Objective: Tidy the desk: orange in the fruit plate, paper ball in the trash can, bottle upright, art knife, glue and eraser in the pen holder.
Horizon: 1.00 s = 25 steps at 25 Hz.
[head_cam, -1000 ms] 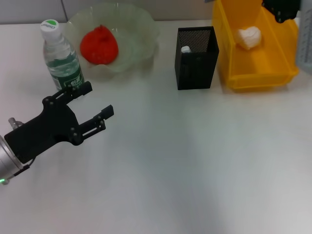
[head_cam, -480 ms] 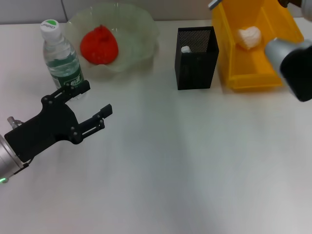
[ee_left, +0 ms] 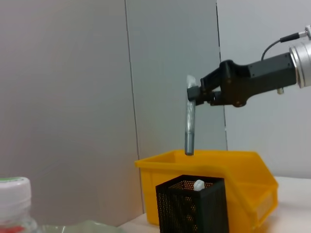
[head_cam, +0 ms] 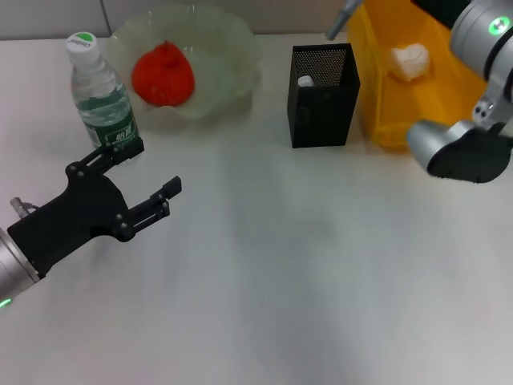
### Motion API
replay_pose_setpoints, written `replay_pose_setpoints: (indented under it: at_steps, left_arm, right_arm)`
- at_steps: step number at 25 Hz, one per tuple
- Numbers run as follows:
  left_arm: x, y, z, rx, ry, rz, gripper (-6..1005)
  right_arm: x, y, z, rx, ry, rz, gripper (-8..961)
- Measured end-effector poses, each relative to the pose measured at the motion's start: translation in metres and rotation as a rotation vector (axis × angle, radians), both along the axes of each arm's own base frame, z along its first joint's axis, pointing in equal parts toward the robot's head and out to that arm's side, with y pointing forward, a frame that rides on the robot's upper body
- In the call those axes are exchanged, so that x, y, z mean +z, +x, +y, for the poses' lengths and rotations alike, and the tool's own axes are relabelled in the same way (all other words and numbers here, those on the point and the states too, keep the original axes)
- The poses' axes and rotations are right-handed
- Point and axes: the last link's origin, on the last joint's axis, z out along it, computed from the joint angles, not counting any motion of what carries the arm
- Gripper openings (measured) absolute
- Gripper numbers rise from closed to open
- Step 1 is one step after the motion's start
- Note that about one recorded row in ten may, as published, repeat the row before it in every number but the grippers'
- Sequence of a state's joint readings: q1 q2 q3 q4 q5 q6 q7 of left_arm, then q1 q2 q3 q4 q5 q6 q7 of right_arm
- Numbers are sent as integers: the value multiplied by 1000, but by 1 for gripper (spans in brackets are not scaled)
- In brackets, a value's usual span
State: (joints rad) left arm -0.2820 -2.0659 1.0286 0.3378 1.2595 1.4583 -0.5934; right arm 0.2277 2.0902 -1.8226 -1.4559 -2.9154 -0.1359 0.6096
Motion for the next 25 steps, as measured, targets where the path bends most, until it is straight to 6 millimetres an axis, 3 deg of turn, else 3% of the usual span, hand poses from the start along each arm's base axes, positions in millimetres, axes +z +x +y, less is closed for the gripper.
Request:
replay_pose_setpoints:
  at_steps: [3, 18, 25]
  left_arm:
    - [0, 1, 1, -5, 7, 6, 773]
    - [-5, 3, 5, -24, 40, 31, 773]
    - [-6, 4, 5, -54, 59, 53, 773]
  right_arm:
    - [-13, 8, 0, 62, 20, -71, 133]
    - [-39, 42, -12, 201, 92, -261, 129]
    - [-50, 38, -17, 230, 72, -267, 128]
